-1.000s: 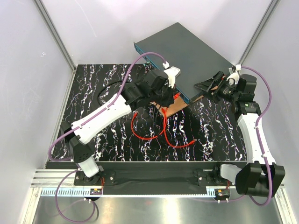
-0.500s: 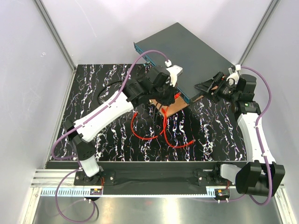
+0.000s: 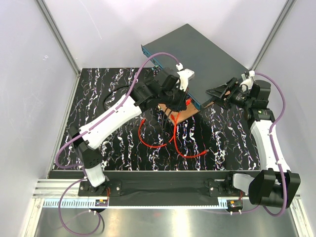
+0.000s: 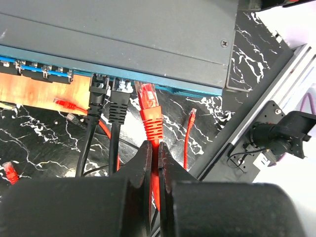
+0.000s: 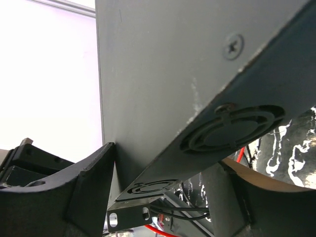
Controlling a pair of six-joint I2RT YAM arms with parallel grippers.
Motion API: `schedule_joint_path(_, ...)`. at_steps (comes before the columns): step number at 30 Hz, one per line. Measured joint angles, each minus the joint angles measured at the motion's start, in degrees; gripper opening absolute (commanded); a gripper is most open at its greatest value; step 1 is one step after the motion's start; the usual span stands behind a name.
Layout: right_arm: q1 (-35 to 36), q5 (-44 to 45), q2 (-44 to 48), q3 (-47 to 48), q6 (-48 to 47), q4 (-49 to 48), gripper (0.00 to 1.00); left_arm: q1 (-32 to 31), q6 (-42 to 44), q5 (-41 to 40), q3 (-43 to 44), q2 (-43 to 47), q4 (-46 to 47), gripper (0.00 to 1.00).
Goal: Insert the plug into the switch port
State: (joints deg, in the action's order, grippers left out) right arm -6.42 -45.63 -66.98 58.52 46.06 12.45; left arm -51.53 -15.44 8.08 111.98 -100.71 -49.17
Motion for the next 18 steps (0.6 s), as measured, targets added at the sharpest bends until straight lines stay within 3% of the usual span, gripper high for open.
schedule_joint_path(1,0.0,-0.2,0.0,-0.2,0.5,-0.5,0.37,0.1,-0.1,0.3,0.0,0.0,0.1,0.0)
schedule_joint_path(2,-0.1,-0.4,0.0,-0.4,0.9,-0.8,0.26,0.1,-0.1,0.5,0.0,0.0,0.2,0.0)
schedule_joint_path(4,-0.1,-0.6,0.0,-0.6,1.5,-1.2,0.15,0.2,-0.1,0.7,0.0,0.0,0.3,0.0)
schedule_joint_path(5,-0.1,-0.7,0.0,-0.7,1.8,-1.3,0.0,0.2,-0.1,0.7,0.0,0.0,0.3,0.0)
schedule_joint_path(18,-0.4,-2.0,0.2,-2.8,5.1,-4.9,0.0,0.5,1.4,-2.1,0.5,-1.0,-0.8,0.0)
